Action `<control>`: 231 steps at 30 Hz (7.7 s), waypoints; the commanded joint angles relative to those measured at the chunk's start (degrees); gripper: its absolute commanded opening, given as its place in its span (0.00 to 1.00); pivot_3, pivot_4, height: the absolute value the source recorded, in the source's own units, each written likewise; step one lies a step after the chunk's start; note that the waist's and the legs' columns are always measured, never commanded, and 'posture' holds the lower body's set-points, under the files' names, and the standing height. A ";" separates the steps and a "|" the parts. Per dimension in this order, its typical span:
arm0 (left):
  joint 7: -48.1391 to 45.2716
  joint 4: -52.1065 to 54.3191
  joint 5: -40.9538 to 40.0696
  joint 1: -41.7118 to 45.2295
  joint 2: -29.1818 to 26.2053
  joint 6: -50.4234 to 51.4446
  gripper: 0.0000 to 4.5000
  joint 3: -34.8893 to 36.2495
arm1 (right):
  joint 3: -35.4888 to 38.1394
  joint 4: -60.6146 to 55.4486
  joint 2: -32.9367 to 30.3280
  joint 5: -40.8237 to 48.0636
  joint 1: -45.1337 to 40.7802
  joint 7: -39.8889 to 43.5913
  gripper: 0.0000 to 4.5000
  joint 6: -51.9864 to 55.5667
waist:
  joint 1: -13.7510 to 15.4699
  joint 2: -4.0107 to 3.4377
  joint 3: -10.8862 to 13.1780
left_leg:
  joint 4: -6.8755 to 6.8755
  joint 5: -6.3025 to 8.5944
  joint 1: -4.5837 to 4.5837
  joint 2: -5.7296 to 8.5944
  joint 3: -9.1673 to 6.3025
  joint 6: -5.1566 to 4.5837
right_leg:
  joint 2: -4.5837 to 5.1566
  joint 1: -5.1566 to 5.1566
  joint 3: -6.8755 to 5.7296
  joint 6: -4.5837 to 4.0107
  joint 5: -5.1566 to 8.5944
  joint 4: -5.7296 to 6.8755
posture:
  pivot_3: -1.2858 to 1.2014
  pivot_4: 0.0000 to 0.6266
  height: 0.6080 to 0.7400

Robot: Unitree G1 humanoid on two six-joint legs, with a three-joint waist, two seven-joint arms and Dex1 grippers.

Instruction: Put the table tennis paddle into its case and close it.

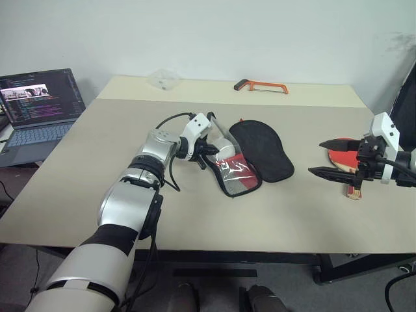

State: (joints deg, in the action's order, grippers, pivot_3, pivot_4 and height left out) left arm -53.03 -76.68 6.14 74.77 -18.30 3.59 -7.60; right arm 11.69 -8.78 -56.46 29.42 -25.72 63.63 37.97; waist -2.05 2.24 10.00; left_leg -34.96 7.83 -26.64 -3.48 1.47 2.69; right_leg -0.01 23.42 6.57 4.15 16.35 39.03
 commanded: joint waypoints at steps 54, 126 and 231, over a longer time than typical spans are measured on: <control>5.99 35.51 -6.37 -16.40 -8.72 13.08 0.99 8.35 | -4.68 35.40 36.79 -14.84 -25.51 -44.09 1.00 2.80 | -0.78 -0.12 0.07 | -0.15 -0.06 -0.06 -0.09 -0.38 -0.05 | -0.10 0.01 -0.39 -0.38 -0.15 0.50 | 0.52 0.24 1.00; -2.58 68.45 -23.12 -38.92 -30.30 29.75 1.00 13.09 | 2.01 53.97 45.78 -17.61 -31.75 -68.23 0.01 -8.56 | -2.71 -0.23 0.14 | 0.12 -0.08 0.21 -0.27 -1.11 -0.03 | -0.37 -0.14 -0.98 -1.09 0.27 0.88 | 0.52 0.24 1.00; -10.90 65.18 -23.94 -35.12 -26.23 25.79 1.00 8.45 | 12.33 32.01 38.32 -22.96 -29.63 -83.02 0.23 12.92 | -3.13 -0.66 0.40 | 0.29 -0.08 0.23 -0.24 -0.97 -0.04 | -0.38 -0.05 -0.80 -1.00 0.40 0.81 | 0.52 0.24 1.00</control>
State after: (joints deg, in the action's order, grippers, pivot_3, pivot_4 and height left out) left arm -64.24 -13.38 -17.58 39.28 -43.66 29.67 -0.32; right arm 25.89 28.93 -17.84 5.86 -51.06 -20.23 52.86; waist -5.18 1.58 10.40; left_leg -34.65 7.75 -26.42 -3.72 0.54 2.65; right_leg -0.39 23.44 5.83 3.16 16.74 39.89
